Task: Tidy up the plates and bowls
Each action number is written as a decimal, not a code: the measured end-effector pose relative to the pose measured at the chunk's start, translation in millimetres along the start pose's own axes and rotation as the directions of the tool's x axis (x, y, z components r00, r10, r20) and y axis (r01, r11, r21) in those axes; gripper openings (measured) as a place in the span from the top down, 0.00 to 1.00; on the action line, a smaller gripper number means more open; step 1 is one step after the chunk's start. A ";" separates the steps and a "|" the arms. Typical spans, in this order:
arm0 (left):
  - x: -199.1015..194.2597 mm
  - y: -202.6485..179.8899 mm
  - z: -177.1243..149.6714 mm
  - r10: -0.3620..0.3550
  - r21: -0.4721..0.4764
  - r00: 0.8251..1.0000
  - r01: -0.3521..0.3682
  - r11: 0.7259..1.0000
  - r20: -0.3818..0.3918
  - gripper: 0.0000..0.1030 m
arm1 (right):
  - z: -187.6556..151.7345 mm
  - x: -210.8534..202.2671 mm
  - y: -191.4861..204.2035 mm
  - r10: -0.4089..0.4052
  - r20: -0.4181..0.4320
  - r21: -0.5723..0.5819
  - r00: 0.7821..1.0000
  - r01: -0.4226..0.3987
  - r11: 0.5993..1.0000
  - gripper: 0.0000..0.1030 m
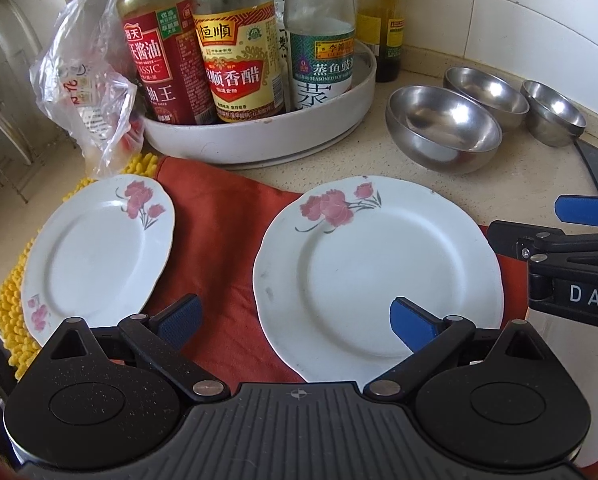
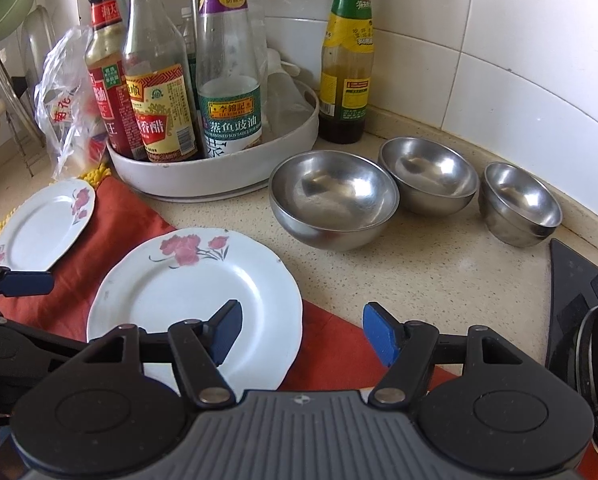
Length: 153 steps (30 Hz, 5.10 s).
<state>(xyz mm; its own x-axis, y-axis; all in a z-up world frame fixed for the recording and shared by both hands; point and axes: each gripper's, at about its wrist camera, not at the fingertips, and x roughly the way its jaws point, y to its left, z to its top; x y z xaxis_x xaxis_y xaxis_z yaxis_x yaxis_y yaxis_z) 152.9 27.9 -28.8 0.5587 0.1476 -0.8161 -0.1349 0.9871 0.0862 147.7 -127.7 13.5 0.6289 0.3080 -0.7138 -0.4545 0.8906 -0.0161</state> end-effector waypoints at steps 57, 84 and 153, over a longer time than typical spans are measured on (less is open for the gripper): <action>38.0 -5.0 7.3 -0.097 -0.033 0.993 0.095 0.995 -0.069 0.06 | -1.2 57.0 -18.4 0.242 -0.121 0.077 0.963 -0.234 0.969 0.61; 36.7 16.3 2.8 -0.156 -0.092 0.988 0.153 0.984 -0.022 0.26 | -16.4 41.0 -33.9 0.299 -0.067 0.123 0.952 -0.289 0.949 0.68; 0.7 -110.3 -29.2 -0.476 0.327 0.877 0.469 0.821 -0.063 0.29 | -123.2 -82.1 -115.3 -0.078 -0.089 0.472 0.993 0.111 0.875 0.66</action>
<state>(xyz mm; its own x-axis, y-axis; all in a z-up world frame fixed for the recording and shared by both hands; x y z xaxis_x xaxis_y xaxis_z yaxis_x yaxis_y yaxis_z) 144.3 -82.7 -55.5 0.5029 -0.3440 -0.7929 0.4182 0.8997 -0.1251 70.8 -296.9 -12.3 0.6039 0.2069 -0.7697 -0.0299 0.9709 0.2375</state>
